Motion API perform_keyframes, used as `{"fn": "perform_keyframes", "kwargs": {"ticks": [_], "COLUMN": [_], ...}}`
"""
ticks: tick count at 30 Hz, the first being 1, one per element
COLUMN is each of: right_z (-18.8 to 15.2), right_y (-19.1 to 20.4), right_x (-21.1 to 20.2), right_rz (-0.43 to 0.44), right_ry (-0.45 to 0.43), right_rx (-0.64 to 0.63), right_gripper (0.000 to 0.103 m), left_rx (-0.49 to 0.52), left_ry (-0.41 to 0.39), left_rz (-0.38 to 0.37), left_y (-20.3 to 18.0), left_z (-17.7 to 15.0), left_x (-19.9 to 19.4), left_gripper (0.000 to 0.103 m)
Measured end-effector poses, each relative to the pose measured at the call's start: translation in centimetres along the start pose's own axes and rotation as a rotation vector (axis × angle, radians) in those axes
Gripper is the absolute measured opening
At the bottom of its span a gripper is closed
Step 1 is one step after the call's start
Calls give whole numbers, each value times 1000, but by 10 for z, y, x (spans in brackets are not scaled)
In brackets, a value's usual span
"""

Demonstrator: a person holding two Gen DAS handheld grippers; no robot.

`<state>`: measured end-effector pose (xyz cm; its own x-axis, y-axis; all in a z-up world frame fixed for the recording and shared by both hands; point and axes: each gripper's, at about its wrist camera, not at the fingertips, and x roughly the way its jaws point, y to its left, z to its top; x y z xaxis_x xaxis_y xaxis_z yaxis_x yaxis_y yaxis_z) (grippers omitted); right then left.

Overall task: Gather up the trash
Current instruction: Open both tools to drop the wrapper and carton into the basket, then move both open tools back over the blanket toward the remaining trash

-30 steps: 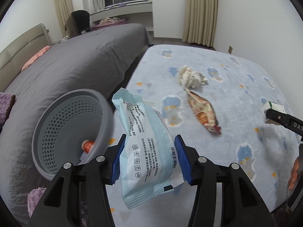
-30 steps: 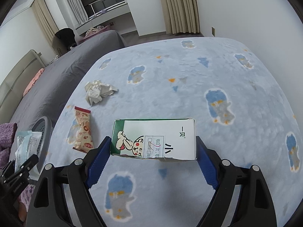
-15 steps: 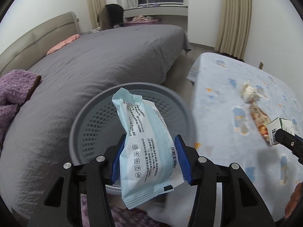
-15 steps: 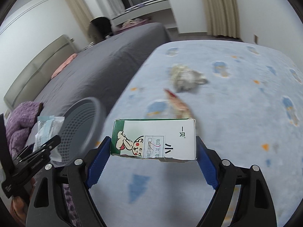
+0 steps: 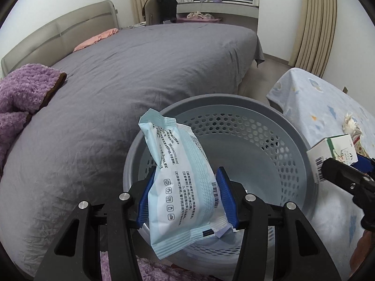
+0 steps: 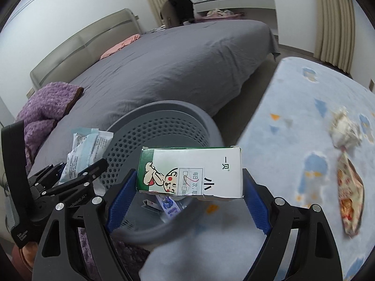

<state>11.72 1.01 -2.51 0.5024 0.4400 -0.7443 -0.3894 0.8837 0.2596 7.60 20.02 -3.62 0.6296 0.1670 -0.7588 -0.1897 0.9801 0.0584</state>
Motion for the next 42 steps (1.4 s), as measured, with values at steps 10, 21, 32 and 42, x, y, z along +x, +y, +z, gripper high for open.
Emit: {"fn": "perform_keyframes", "kwargs": {"ticks": [10,21,32,42], "right_z": [16,11,5,-9], "right_y": [10,14,9,-1], "right_x": [25,23,10,-12], "right_rz": [34,-16,-40,-70], "right_ry": [29,23,8,0], "right_rx": [-10,-26,0,30], "right_gripper": [84,84,84,84], "left_rx": [-9,-34,-30,-31], "left_ry": [-4,5,-11,-4], "left_rz": [18,34,34,18], "left_y": [19,24,20,12], "left_z": [7,4,1,-5], "left_x": [9,8,-5,-15], "left_gripper": [60,84,96,96]}}
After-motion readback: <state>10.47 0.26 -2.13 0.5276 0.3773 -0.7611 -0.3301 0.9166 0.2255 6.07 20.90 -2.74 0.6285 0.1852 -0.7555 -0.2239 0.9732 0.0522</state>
